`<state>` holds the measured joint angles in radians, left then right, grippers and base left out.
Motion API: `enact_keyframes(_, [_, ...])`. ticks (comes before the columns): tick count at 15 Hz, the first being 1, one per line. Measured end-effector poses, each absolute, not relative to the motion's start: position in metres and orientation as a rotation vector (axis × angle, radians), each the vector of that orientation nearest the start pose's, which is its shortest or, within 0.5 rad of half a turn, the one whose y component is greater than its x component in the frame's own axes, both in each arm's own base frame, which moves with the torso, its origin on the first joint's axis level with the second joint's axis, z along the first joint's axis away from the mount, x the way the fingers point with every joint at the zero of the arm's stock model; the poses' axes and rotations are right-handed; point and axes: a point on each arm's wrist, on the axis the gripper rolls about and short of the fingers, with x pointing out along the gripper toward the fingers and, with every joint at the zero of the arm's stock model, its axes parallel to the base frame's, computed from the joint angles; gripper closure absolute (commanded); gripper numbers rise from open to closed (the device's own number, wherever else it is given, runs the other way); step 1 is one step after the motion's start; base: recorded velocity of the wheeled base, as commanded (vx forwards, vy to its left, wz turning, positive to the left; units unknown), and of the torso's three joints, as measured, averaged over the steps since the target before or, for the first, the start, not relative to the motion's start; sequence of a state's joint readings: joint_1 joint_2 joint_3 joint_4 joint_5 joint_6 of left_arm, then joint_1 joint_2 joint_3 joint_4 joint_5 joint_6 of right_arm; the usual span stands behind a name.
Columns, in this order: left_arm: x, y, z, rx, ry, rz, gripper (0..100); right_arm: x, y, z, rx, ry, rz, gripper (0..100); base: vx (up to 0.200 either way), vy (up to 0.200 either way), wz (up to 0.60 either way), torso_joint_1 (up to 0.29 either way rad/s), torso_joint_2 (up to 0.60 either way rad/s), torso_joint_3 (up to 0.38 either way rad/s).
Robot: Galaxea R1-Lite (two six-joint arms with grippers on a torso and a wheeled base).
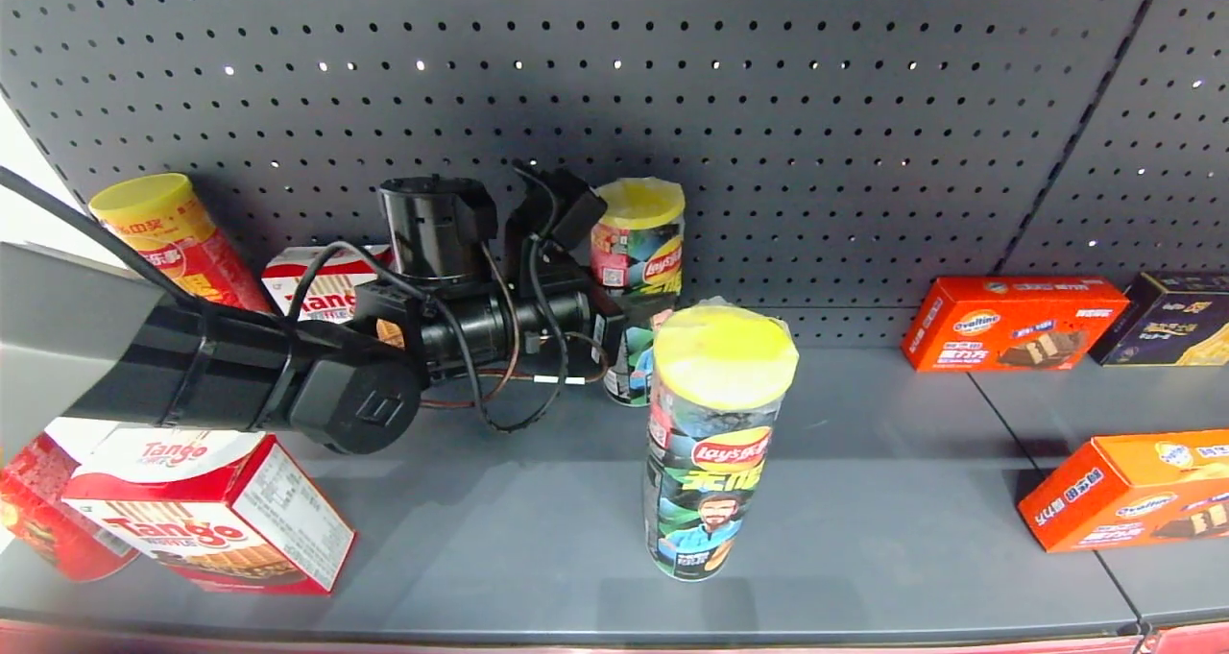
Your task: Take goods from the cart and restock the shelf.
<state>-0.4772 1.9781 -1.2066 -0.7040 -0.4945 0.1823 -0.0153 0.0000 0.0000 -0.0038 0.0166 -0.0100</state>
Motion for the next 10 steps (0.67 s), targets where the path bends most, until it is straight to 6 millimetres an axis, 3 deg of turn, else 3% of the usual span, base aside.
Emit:
enact_keyframes(8, [0.3464, -0.1952, 0.1918, 0.167, -0.003, -0.985, 100, -0.0228, 0.0007, 0.0759, -0.01, -0.004, 0.001, 0, 0.0, 0.0, 0.0, 0.0, 0.0, 0.0])
enact_keyframes(9, [0.3467, -0.1958, 0.1915, 0.167, -0.006, -0.986, 0, -0.0228, 0.0007, 0.0759, -0.01, -0.004, 0.002, 0, 0.0, 0.0, 0.0, 0.0, 0.0, 0.0])
enact_keyframes(10, [0.347, -0.1964, 0.1926, 0.167, -0.022, -0.986, 0, -0.0228, 0.0007, 0.0759, -0.01, -0.004, 0.002, 0, 0.0, 0.0, 0.0, 0.0, 0.0, 0.0])
